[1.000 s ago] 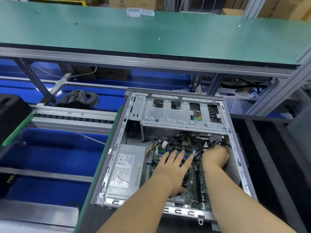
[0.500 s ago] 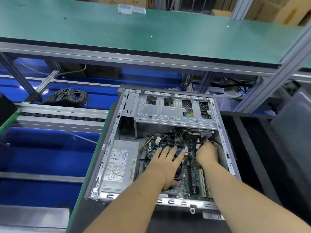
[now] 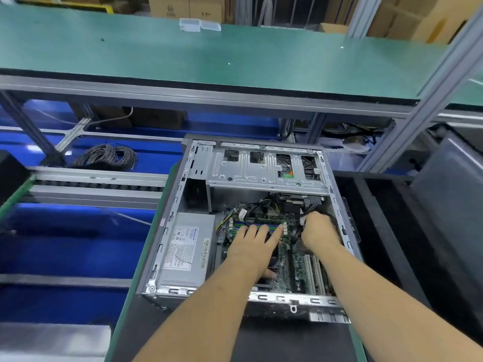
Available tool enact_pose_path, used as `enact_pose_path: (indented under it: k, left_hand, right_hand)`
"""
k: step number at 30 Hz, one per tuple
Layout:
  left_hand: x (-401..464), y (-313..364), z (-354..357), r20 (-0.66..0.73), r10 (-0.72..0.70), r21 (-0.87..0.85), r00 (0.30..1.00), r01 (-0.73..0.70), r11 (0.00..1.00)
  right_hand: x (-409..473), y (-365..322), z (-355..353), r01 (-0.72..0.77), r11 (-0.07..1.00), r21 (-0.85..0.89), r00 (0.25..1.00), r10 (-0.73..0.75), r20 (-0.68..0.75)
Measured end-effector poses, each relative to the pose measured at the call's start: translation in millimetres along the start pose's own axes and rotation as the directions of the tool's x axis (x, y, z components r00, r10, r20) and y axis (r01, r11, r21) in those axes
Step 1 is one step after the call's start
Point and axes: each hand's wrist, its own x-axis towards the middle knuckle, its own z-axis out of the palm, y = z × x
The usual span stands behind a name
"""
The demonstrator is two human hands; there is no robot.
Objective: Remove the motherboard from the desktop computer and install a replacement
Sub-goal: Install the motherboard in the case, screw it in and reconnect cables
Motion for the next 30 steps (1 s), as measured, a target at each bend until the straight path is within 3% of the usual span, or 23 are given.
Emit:
enact_pose_path:
  k: [7,9,12,15,19,21,23,25,30]
  left_hand:
    - [-0.8,2.0,-1.8,-0.029,-0.017,0.026,0.999,0.018,1.000]
    - [1.4,1.0,1.1,-0.031,-0.009,0.037,0.999,0.011,0.999]
    - [4.9,-3.5,5.4,-0.031,0.018,0.038,0.999,-0.017,0.999]
    - [8.8,-7.7,5.2,-0.004,0.040,-0.062,0.999,-0.040,0.997]
    - [11.5,-9.4,5.2,0.003,0.060,-0.135,0.998,-0.059,0.989]
    - [12.1,-9.7,7.4,0.007,0.086,-0.108,0.996,-0.085,0.991]
    - [12.7,-10.0,9.2,-0.002,0.085,-0.095,0.996,-0.085,0.992]
    - [12.1,-9.0,10.4,-0.041,0.053,-0.100,0.998,-0.057,0.993]
    - [11.1,-7.8,11.6,-0.086,-0.009,-0.160,0.996,-0.005,0.987]
  right_hand:
    - [0.7,0.7,-2.4,0.052,0.985,-0.166,0.999,-0.048,0.025]
    - [2.6,3.2,3.0,0.050,0.993,-0.109,0.998,-0.046,0.038]
    - [-0.9,3.0,11.7,-0.008,0.993,0.119,0.995,-0.003,0.096]
    - [-10.9,2.9,17.7,-0.113,0.935,0.335,0.976,0.042,0.213]
    - [-31.5,0.6,26.0,-0.020,0.994,0.105,0.870,-0.034,0.492]
    - [-27.8,5.6,22.5,-0.010,0.999,0.037,0.907,-0.006,0.422]
    - [-22.1,10.1,15.4,-0.041,0.999,-0.018,0.977,0.044,0.207]
    - [-15.4,13.4,16.6,-0.074,0.996,0.042,0.995,0.071,0.069]
    - [-1.9,12.4,23.0,-0.050,0.993,0.103,0.999,0.047,0.027]
